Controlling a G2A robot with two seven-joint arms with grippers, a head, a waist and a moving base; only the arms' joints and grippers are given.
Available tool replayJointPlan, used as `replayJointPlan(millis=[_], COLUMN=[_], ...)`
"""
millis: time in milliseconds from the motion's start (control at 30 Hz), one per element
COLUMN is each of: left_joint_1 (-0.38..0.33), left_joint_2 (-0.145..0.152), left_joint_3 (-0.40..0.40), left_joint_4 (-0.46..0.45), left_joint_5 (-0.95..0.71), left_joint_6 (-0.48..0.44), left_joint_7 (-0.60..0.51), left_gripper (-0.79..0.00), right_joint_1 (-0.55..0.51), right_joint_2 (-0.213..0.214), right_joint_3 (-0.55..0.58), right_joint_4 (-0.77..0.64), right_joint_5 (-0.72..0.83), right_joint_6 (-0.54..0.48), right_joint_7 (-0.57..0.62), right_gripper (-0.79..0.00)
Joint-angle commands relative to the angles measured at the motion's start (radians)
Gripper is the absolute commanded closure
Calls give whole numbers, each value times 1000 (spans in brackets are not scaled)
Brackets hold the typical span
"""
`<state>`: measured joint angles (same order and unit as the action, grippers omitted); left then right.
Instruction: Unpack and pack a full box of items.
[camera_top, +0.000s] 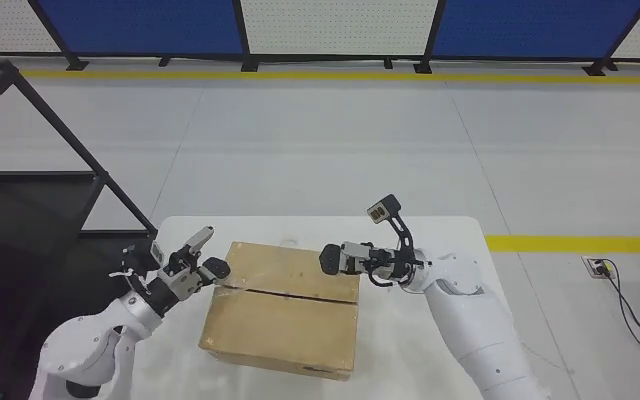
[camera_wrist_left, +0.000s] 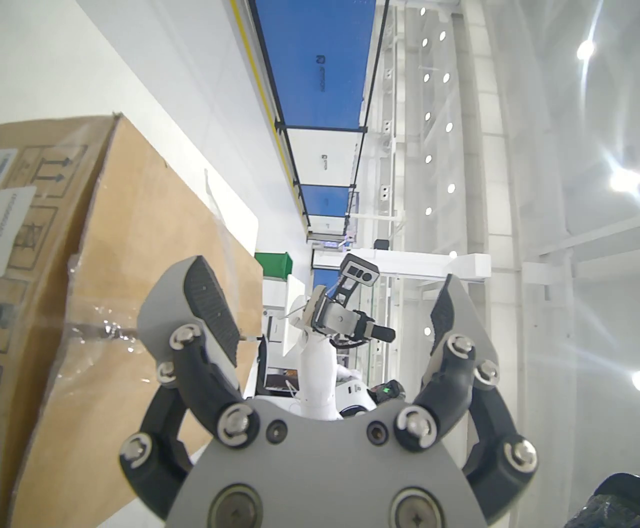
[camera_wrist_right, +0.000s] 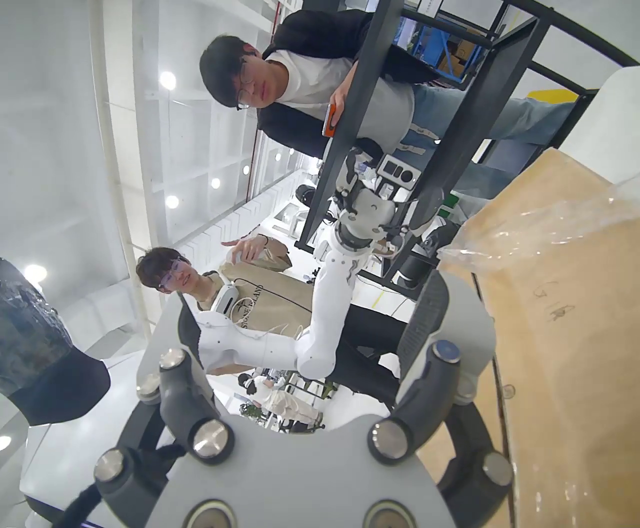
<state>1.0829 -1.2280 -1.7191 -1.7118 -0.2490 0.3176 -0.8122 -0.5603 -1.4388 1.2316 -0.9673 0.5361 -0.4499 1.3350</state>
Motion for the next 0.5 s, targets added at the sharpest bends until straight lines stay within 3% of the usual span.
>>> replayJointPlan(millis=[0, 233, 467], left_joint_1=[-47, -194, -204], left_joint_2=[7, 24, 25], left_joint_3=[19, 115, 118], left_joint_4=[35, 180, 189], left_joint_5=[49, 147, 150], left_joint_6=[2, 10, 14], left_joint_7=[-27, -135, -132], left_gripper=[-785, -785, -785], right_joint_1=[-30, -127, -127], right_joint_2=[8, 34, 34], right_joint_3=[15, 69, 69], right_joint_4=[-52, -193, -193], right_joint_5=[-14, -41, -41], right_joint_6=[14, 54, 54], right_joint_7=[-14, -62, -62], right_gripper=[-785, -785, -785])
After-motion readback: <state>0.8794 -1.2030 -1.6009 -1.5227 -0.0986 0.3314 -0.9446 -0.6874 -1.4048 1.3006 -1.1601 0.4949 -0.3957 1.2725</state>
